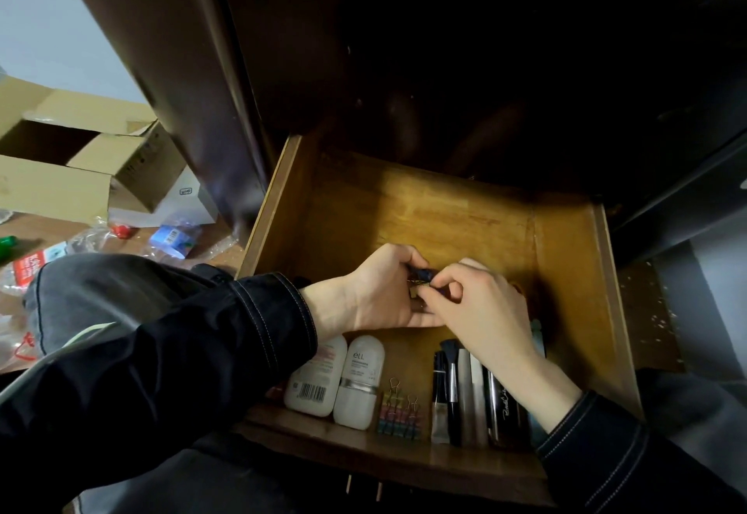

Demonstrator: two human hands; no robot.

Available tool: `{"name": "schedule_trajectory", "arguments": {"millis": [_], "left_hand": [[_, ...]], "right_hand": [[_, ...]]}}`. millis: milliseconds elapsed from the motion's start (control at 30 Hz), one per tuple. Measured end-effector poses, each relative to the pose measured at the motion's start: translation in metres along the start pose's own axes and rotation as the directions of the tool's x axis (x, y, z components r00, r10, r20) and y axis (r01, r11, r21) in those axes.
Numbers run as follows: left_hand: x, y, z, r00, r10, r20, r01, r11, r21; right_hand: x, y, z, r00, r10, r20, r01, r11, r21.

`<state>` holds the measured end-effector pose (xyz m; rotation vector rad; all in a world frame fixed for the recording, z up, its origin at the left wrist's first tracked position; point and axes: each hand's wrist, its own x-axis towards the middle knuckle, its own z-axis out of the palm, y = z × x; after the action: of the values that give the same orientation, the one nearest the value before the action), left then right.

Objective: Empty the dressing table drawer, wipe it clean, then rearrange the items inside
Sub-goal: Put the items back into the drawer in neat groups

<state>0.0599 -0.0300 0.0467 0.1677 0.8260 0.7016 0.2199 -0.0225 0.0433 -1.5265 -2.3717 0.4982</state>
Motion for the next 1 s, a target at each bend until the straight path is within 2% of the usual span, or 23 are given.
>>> {"name": "schedule_trajectory", "arguments": {"millis": [167, 400, 500, 733, 867, 1000], "left_hand": [[-0.002, -0.001, 0.003, 1.000, 0.011, -0.006, -0.011, 1.000, 0.011], [-0.004, 0.000, 0.005, 0.998, 0.056, 0.001, -0.056, 0.997, 0.046], [-0.003, 0.002, 0.001, 0.996, 0.086, -0.029, -0.086, 0.996, 0.013], [0.000, 0.003, -0.005, 0.985, 0.111, -0.131, -0.111, 0.994, 0.004], [0.003, 0.003, -0.010, 0.971, 0.107, -0.215, -0.112, 0.994, -0.011], [0.003, 0.002, -0.011, 0.969, 0.062, -0.239, -0.056, 0.998, 0.030]], "right_hand": [[0.001, -0.002, 0.003, 0.998, 0.056, 0.010, -0.057, 0.997, 0.054], [0.003, -0.001, 0.002, 0.979, 0.192, 0.065, -0.203, 0.942, 0.266], [0.005, 0.000, 0.002, 0.968, 0.221, 0.117, -0.250, 0.881, 0.401], [0.006, -0.007, -0.009, 0.963, 0.128, 0.239, -0.246, 0.779, 0.576], [0.004, -0.011, -0.014, 0.979, 0.072, 0.193, -0.178, 0.764, 0.620], [0.007, -0.007, -0.016, 0.985, 0.155, 0.071, -0.164, 0.751, 0.639]]}}
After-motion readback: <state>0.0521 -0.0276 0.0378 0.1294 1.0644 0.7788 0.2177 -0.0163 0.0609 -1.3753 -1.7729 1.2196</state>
